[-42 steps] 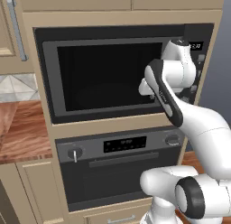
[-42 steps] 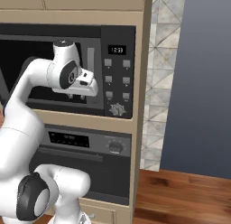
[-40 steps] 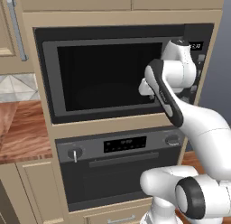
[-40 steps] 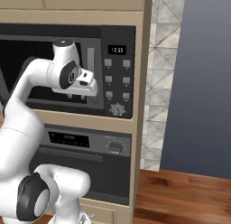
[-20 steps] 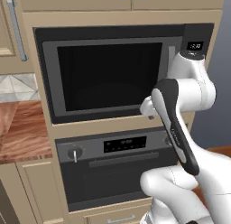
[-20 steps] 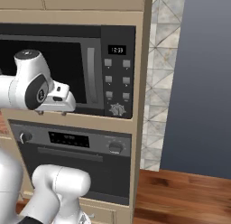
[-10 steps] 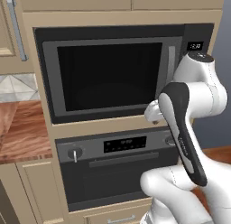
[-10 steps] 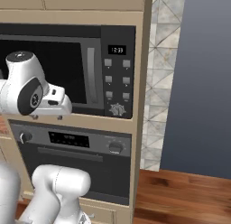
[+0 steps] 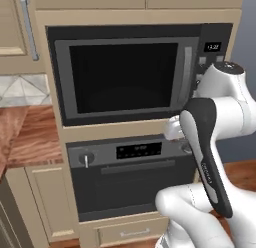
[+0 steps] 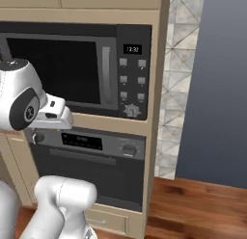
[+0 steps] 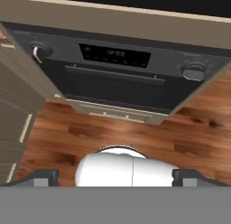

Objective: Navigate to the range hood.

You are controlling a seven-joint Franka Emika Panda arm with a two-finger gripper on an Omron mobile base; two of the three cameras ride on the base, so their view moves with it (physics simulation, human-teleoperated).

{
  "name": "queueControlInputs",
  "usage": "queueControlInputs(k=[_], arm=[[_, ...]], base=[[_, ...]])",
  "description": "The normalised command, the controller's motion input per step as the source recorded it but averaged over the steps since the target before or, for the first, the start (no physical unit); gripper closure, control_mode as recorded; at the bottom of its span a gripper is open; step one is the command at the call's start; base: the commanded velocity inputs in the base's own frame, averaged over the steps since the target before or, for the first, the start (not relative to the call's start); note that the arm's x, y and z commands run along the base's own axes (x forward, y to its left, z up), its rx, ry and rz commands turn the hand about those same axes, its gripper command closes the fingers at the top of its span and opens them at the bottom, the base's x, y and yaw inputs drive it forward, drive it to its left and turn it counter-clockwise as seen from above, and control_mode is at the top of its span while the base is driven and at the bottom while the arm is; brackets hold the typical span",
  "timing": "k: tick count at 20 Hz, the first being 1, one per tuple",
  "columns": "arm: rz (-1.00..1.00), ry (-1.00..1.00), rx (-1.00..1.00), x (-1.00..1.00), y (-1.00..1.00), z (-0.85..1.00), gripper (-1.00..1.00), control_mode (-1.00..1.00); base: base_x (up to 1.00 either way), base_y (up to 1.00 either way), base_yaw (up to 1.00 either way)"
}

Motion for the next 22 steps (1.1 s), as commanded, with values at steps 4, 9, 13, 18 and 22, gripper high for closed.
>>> queueControlInputs(k=[4,9,13,18,22], arm=[[0.00,0.00,0.00,0.00,0.00,0.00,-1.00,1.00],[0.00,0.00,0.00,0.00,0.00,0.00,-1.00,1.00],[0.00,0.00,0.00,0.00,0.00,0.00,-1.00,1.00],[0.00,0.00,0.00,0.00,0.00,0.00,-1.00,1.00],[0.00,0.00,0.00,0.00,0.00,0.00,-1.00,1.00]], base=[[-0.62,0.25,0.77],[-0.36,0.22,0.99],[-0.28,0.06,1.00],[-0.23,0.00,1.00],[-0.24,0.00,1.00]])
